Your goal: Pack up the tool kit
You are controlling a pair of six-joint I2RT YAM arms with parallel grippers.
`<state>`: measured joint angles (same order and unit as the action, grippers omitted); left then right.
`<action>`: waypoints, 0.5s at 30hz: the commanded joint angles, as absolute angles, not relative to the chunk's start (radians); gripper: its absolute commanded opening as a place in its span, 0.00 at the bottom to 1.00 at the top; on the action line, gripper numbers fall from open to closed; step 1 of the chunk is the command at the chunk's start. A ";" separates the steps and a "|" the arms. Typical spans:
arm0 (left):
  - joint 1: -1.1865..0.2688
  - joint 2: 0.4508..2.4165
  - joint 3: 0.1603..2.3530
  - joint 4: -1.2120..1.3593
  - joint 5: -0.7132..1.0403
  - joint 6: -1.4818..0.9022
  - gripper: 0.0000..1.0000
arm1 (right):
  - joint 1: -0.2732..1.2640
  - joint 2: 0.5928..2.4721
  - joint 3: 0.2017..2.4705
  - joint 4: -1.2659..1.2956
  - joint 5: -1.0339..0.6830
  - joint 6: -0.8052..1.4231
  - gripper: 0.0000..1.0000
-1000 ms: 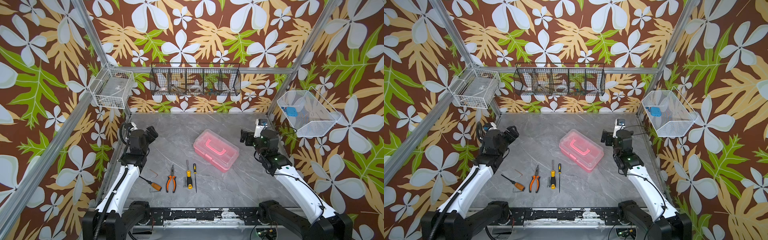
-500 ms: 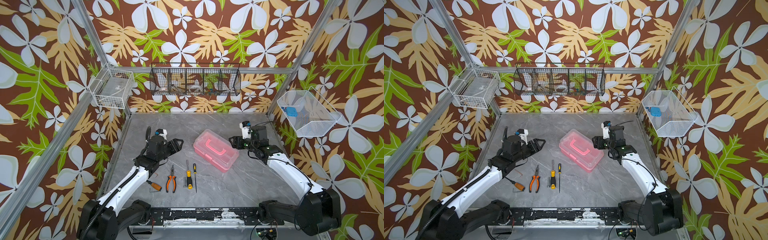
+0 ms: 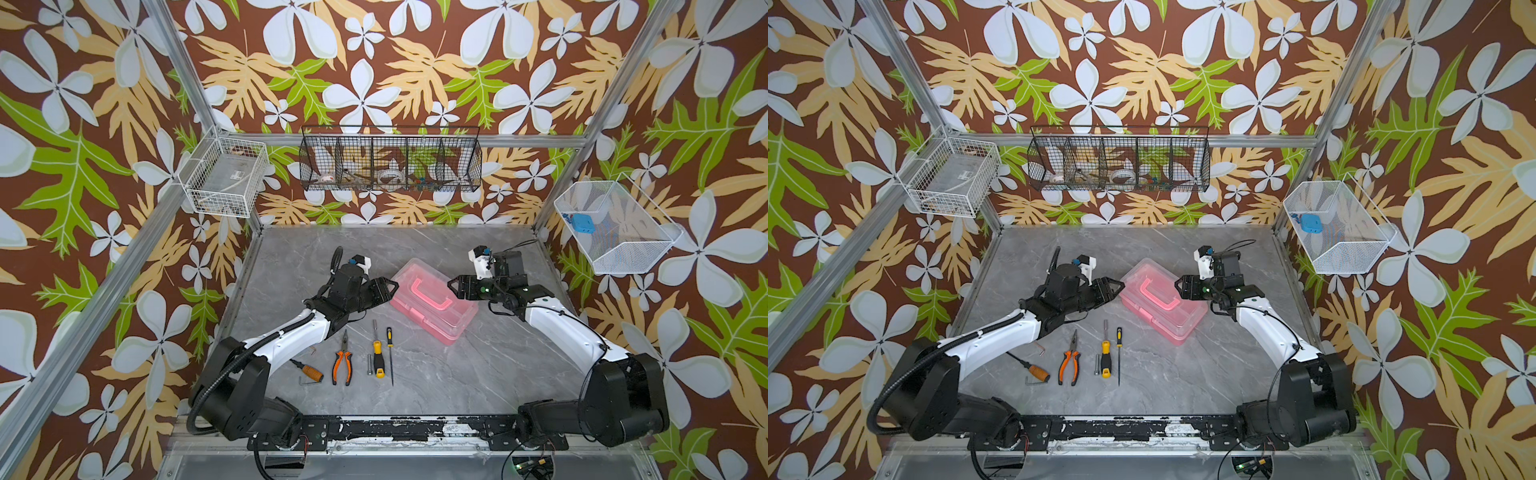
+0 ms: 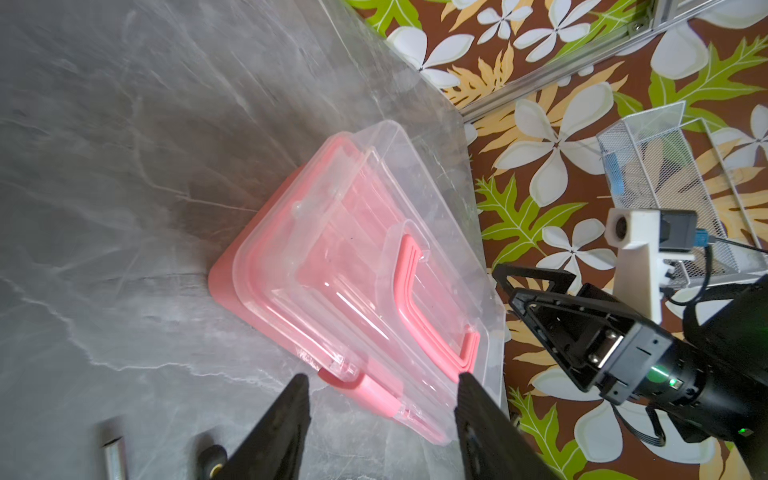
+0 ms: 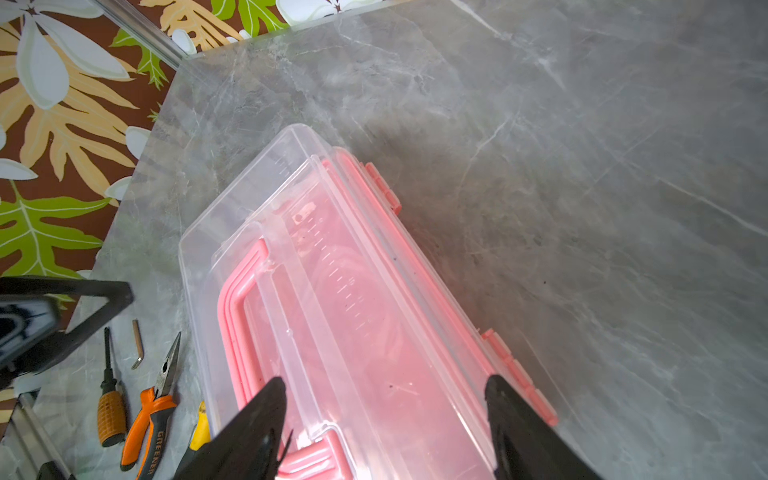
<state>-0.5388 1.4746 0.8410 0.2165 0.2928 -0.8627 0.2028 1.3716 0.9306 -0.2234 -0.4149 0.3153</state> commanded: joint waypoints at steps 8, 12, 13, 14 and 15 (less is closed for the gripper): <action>-0.596 1.722 1.039 0.338 0.381 -0.908 0.56 | 0.203 1.233 0.835 -0.223 -0.405 0.428 0.76; -0.637 1.853 1.181 0.336 0.415 -0.913 0.55 | 0.203 1.178 0.813 -0.225 -0.394 0.477 0.77; -0.643 1.881 1.218 0.336 0.424 -0.914 0.55 | 0.203 1.169 0.809 -0.226 -0.391 0.484 0.78; -0.648 1.908 1.251 0.334 0.435 -0.918 0.55 | 0.203 1.159 0.807 -0.228 -0.385 0.487 0.78; -0.652 1.928 1.282 0.332 0.444 -0.922 0.54 | 0.202 1.152 0.807 -0.231 -0.378 0.490 0.78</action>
<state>-0.6418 1.8889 1.2255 0.3035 0.3977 -0.9073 0.2028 1.1664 0.8097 -0.2245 -0.4091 0.4492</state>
